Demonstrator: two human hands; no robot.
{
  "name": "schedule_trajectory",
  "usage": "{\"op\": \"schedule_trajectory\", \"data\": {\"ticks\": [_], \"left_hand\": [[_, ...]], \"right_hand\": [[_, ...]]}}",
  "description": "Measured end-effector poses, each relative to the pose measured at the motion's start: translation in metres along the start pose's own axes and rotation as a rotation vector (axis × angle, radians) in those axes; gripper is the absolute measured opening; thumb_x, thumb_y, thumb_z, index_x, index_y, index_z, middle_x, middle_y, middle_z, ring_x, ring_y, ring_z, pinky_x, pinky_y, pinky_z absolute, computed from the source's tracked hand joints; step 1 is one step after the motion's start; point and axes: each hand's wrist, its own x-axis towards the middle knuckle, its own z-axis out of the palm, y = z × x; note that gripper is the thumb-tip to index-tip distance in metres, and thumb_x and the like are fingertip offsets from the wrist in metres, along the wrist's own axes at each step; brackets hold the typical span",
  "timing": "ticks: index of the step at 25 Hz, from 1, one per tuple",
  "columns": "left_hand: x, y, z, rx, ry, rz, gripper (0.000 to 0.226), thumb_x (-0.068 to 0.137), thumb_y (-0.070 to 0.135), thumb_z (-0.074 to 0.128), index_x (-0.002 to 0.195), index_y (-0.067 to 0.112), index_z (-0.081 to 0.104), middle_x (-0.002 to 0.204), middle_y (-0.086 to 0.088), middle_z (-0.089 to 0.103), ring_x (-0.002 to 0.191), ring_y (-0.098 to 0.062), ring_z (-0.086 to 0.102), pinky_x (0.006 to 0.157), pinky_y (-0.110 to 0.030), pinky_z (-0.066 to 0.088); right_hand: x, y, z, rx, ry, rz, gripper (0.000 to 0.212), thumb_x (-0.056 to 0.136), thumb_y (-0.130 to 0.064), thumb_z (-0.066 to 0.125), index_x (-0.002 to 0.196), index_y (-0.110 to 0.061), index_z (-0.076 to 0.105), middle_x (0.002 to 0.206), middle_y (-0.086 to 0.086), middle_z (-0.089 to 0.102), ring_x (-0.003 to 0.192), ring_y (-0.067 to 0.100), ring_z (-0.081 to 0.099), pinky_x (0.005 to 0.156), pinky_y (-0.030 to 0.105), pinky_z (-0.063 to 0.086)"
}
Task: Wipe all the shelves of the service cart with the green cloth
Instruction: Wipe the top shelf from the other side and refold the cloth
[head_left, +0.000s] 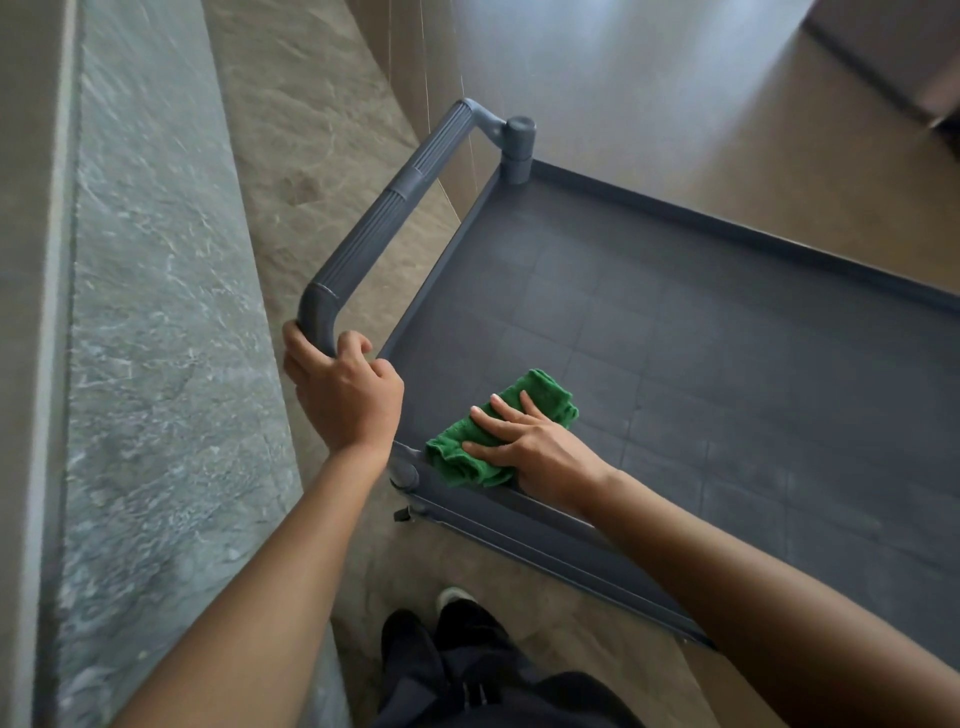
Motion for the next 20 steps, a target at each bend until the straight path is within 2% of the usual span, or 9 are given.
{"op": "schedule_trajectory", "data": {"ticks": [3,7,10,12,16,20], "left_hand": [[0.001,-0.002,0.0,0.006,-0.001,0.014,0.021,0.076,0.003,0.048,0.09,0.005,0.064,0.145,-0.027,0.029,0.123,-0.046,0.038,0.082,-0.055,0.049],[0.001,-0.003,-0.002,0.03,-0.021,0.033,0.022,0.076,0.003,0.049,0.093,0.003,0.063,0.144,-0.029,0.029,0.123,-0.047,0.037,0.085,-0.056,0.047],[0.002,-0.005,-0.002,0.057,-0.032,0.051,0.027,0.078,0.004,0.048,0.099,0.001,0.064,0.144,-0.03,0.028,0.124,-0.049,0.036,0.086,-0.056,0.047],[0.002,-0.006,-0.002,0.087,-0.023,0.056,0.034,0.079,0.006,0.046,0.108,0.002,0.064,0.146,-0.032,0.026,0.129,-0.048,0.034,0.091,-0.056,0.044],[-0.002,0.001,0.0,0.142,-0.009,0.085,0.045,0.085,0.012,0.044,0.127,0.011,0.058,0.153,-0.031,0.016,0.144,-0.04,0.015,0.11,-0.056,0.026],[-0.001,0.005,-0.005,0.173,0.04,0.212,0.04,0.09,0.012,0.041,0.126,0.008,0.058,0.153,-0.028,0.02,0.144,-0.039,0.017,0.113,-0.053,0.019]], "right_hand": [[0.029,0.001,-0.006,-0.039,-0.013,0.012,0.064,0.085,0.006,0.047,0.141,-0.025,0.042,0.157,0.011,0.019,0.144,0.038,0.009,0.115,0.057,0.002],[0.09,0.004,-0.021,-0.183,-0.022,0.061,0.06,0.095,-0.007,0.045,0.148,-0.031,0.028,0.158,0.013,0.012,0.144,0.04,0.009,0.112,0.062,0.01],[0.118,0.016,-0.035,-0.211,-0.042,0.129,0.061,0.097,-0.007,0.042,0.149,-0.031,0.021,0.158,0.013,0.009,0.144,0.04,0.009,0.111,0.064,0.013],[0.116,0.03,-0.043,-0.199,-0.05,0.229,0.061,0.098,-0.005,0.038,0.15,-0.03,0.019,0.159,0.013,0.008,0.144,0.039,0.008,0.111,0.064,0.013],[0.082,0.034,-0.046,-0.148,-0.02,0.449,0.065,0.095,0.002,0.034,0.151,-0.024,0.015,0.157,0.019,0.007,0.143,0.042,0.01,0.11,0.064,0.016],[0.035,-0.012,-0.021,-0.091,0.007,0.522,0.072,0.089,0.007,0.04,0.151,-0.017,0.013,0.155,0.025,0.007,0.141,0.047,0.01,0.109,0.066,0.016]]}}
